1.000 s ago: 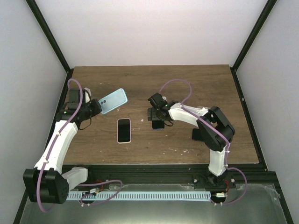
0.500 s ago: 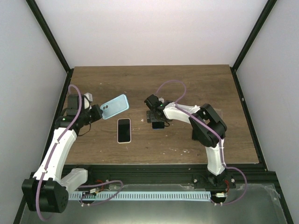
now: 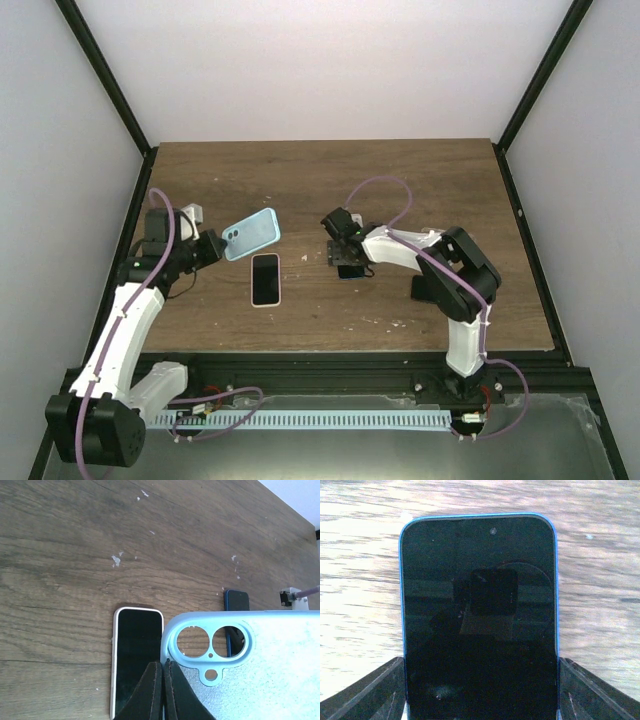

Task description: Put the phone into the phone case

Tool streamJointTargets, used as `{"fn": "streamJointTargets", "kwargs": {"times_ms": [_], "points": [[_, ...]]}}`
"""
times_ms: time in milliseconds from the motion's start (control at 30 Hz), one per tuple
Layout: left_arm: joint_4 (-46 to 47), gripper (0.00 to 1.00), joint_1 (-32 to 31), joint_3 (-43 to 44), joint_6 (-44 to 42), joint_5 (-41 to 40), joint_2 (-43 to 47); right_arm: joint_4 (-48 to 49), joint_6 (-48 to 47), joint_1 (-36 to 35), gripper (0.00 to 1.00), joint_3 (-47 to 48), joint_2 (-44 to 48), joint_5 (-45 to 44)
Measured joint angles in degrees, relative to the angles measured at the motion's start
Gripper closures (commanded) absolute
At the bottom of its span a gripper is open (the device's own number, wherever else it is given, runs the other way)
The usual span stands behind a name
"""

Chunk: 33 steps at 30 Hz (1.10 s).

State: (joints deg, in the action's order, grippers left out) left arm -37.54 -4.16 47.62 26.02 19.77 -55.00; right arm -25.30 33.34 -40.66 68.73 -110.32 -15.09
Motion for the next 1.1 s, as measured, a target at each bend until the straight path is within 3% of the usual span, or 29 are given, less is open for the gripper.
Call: {"fn": "streamJointTargets", "kwargs": {"times_ms": [133,500,767,1100], "points": [[1.0,1.0,-3.3,-0.2,-0.2,-0.7,-0.2,1.2,-0.3,2.1,0.23,-4.2,3.1,0.3],[8.6,1.0,-21.8,-0.9,-8.4,-4.4,-4.9,5.0,-1.5,9.0,0.24,-14.4,10.6,1.9],[12.2,1.0,-32.7,1.3,-24.3,-5.5,-15.5,7.9,-1.9,12.9,0.24,-18.7,14.3,4.6],[17.9,1.0,-36.1,6.1,-47.2,-7.5,-29.2,10.0,-2.5,13.9,0.24,-20.9,15.9,6.3]]}}
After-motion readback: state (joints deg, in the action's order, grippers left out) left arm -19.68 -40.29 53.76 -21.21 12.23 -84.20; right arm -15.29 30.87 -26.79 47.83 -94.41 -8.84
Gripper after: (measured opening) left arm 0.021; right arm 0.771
